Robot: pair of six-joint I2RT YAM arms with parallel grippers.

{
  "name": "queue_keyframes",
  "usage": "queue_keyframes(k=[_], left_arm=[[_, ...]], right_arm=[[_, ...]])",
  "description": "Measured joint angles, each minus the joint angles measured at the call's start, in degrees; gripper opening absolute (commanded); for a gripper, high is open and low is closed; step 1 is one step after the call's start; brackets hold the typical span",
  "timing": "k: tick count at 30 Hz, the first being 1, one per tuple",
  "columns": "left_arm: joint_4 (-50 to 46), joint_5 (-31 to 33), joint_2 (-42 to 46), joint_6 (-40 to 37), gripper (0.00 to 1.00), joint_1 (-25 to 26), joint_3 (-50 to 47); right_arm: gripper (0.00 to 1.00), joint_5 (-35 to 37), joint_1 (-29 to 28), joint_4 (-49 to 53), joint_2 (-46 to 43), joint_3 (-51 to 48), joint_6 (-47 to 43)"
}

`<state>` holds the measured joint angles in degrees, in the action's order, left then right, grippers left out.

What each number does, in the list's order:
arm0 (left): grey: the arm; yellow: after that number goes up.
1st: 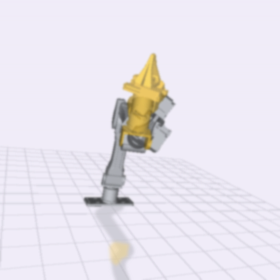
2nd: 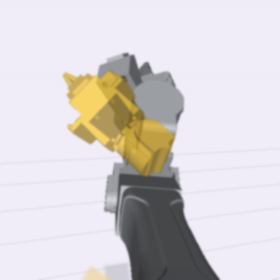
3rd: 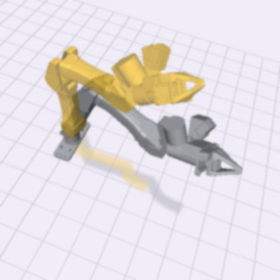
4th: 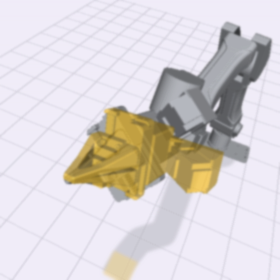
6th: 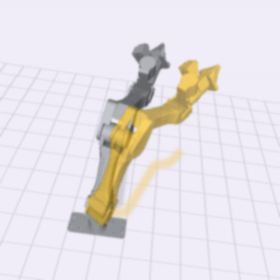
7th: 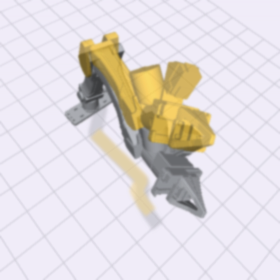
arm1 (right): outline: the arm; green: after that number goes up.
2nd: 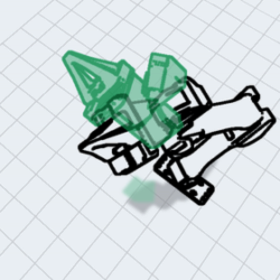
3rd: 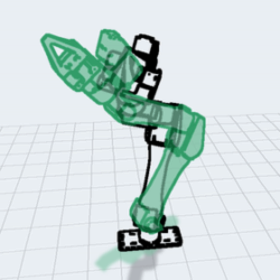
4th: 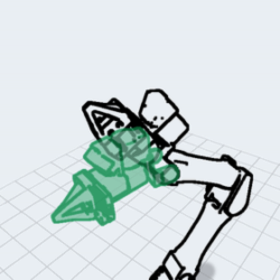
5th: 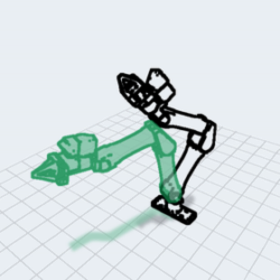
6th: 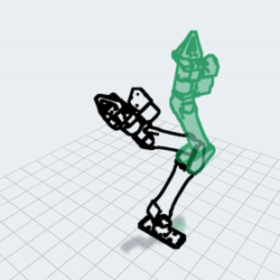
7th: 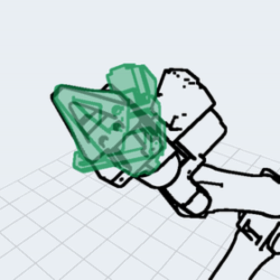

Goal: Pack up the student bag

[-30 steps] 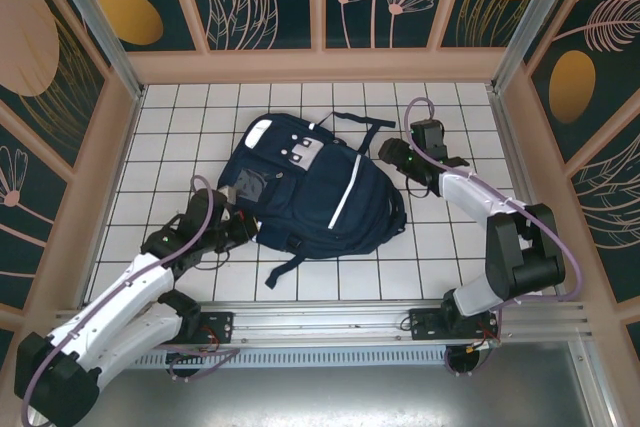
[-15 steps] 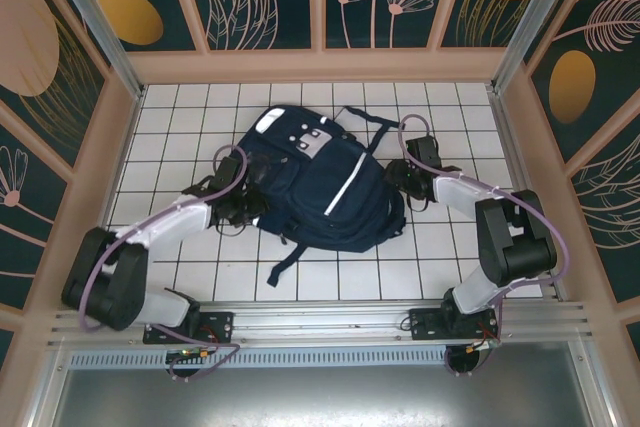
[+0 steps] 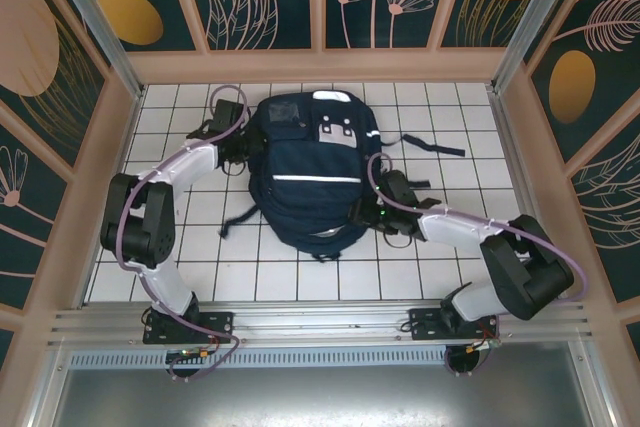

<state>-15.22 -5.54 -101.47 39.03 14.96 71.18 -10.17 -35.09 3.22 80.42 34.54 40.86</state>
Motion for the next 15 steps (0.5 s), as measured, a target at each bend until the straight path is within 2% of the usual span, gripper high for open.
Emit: queue_keyframes(k=[3, 7, 11, 13, 15], left_arm=[[-0.70, 0.55, 1.95, -2.01, 0.40, -0.55, 1.92], [-2.64, -0.22, 7.76, -4.04, 0.44, -0.31, 2.32], [-2.47, -2.45, 14.27, -4.35, 0.45, 1.29, -0.83], [-2.60, -3.28, 17.09, -4.37, 0.46, 4.31, -3.58], [-3.04, -3.91, 18.75, -4.50, 0.47, 8.55, -6.03]], right_arm=[[0.60, -2.19, -1.44, -0.17, -3.87, -0.22, 0.15], [0.61, -2.36, 1.25, 0.92, -13.49, -0.17, -1.11], [0.60, -2.29, 9.33, 2.75, -19.21, 0.66, -2.29], [0.59, -1.92, 14.29, 3.65, -19.06, 1.33, -2.93], [0.59, -1.68, 16.81, 4.59, -17.79, 1.77, -3.61]])
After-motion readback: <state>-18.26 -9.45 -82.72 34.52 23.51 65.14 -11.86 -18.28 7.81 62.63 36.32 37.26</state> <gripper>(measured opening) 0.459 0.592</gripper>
